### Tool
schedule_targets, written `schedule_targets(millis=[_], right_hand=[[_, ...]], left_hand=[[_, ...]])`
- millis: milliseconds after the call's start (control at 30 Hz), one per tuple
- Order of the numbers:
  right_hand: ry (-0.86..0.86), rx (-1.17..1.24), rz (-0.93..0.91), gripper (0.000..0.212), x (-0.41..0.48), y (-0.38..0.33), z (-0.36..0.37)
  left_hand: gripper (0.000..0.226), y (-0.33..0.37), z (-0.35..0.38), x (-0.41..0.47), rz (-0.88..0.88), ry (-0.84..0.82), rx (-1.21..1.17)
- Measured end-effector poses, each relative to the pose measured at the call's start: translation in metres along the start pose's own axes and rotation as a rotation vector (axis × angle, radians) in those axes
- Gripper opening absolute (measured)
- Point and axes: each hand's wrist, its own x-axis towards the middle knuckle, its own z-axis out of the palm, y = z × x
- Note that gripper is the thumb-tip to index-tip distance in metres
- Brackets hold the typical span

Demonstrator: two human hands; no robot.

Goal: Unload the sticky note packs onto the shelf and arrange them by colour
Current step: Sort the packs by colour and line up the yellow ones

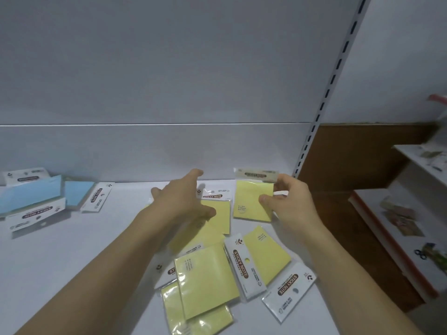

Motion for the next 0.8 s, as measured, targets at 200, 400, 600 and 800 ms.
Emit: schedule_targets(millis=[200, 400, 600, 800], right_hand=[[-0.027, -0.164, -0.011, 0.036, 0.007, 0.004, -0.003], [-0.093, -0.082, 0.011, 0.048, 0.004, 0.006, 0.002], [-0.089, 0.122, 0.035, 0.052, 0.0, 0.004, 0.009], [-0.055, -0.023, -0.067, 0.035, 0.015, -0.01, 0.002]], left_hand=[[0.091, -0.002, 0.0, -0.009, -0.024, -0.018, 0.186], [0.1, -0.002, 0.005, -0.007, -0.02, 0.0, 0.105], [0.026, -0.029, -0.006, -0.002, 0.008, 0.01, -0.538], [0.009, -0.059, -0.019, 0.008, 0.027, 0.245, -0.702]])
